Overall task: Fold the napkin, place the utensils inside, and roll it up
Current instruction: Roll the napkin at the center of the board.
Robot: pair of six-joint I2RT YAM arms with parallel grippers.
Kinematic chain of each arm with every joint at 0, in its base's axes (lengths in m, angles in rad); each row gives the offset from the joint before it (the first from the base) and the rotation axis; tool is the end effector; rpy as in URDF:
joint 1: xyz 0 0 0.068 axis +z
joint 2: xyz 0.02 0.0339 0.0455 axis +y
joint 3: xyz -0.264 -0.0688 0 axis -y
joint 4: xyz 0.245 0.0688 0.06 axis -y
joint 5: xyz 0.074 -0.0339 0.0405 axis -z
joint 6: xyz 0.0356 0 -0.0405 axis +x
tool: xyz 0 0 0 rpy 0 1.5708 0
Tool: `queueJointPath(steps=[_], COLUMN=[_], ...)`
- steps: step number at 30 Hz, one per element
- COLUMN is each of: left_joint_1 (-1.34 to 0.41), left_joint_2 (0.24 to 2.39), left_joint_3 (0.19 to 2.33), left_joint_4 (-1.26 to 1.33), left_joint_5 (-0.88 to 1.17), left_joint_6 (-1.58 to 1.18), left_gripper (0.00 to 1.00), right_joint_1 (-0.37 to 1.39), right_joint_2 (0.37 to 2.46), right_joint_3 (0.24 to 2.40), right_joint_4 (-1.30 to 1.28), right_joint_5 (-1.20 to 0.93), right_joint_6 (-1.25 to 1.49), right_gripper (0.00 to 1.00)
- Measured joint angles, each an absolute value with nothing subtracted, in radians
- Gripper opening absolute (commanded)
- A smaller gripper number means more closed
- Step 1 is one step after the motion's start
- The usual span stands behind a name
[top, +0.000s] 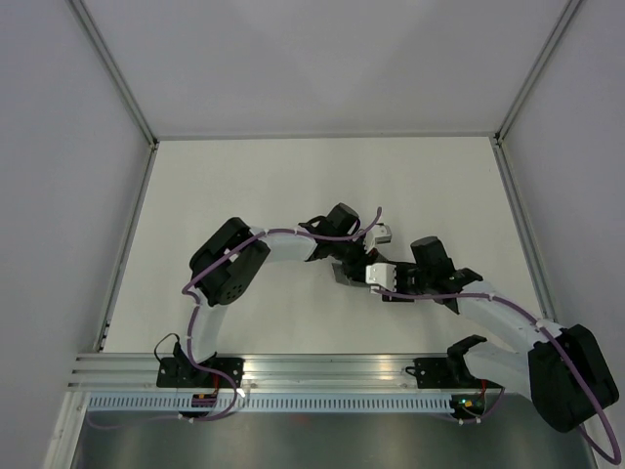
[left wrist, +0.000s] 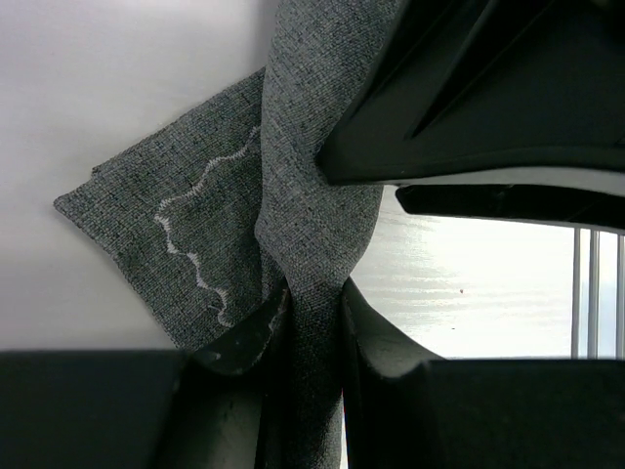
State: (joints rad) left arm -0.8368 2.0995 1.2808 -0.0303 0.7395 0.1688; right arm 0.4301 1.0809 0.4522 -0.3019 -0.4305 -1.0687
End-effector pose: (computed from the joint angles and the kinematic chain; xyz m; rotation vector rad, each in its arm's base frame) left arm 0.2706 -0.3358 0.1282 1.4875 1.9646 -1.1945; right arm 0.1690 0.0939 0.1656 -1.7590 1.6356 0.2480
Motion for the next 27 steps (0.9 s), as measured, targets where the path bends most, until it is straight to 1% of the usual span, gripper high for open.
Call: queueJointPath(steps=[9, 12, 15, 18, 19, 20, 24, 25, 27], left_joint_1=[-0.832, -0.83, -0.828, -0.826, -0.825, -0.824, -0.815, -0.813, -0.807], left_joint_2=[2.113, 2.118, 2.123, 2.129, 2.13, 2.13, 2.131, 2.131, 2.131], left_joint_3=[1.304, 1.312, 1.323, 1.335, 1.337, 1.338, 1.338, 1.338, 1.338], left_joint_4=[-0.057, -0.065, -0.08, -0.096, -0.101, -0.104, -0.108, -0.11, -0.113], left_joint_5=[0.749, 0.756, 0.762, 0.767, 0.767, 0.767, 0.773, 0.777, 0.788], left_joint_6=[0.168, 0.168, 0.168, 0.168, 0.168, 0.167, 0.167, 0.167, 0.163], left_gripper=[0.1, 0.13, 0.19, 0.26, 0.28, 0.32, 0.38, 0.4, 0.44], right_joint_1=[0.487, 0.489, 0.49, 0.494, 0.495, 0.495, 0.496, 0.496, 0.496], right_joint_2=[1.155, 1.171, 1.181, 1.2, 1.207, 1.214, 1.235, 1.242, 1.258], right_joint_3=[0.425, 0.421, 0.42, 0.424, 0.43, 0.436, 0.453, 0.459, 0.478], right_joint_4=[-0.19, -0.163, -0.148, -0.141, -0.143, -0.146, -0.154, -0.159, -0.178], right_joint_5=[-0.328, -0.312, -0.301, -0.292, -0.291, -0.29, -0.29, -0.29, -0.291], right_joint_6=[-1.072, -1.077, -1.079, -1.084, -1.087, -1.09, -1.098, -1.101, -1.106], right_gripper=[0.55, 0.53, 0.47, 0.38, 0.32, 0.3, 0.26, 0.22, 0.21])
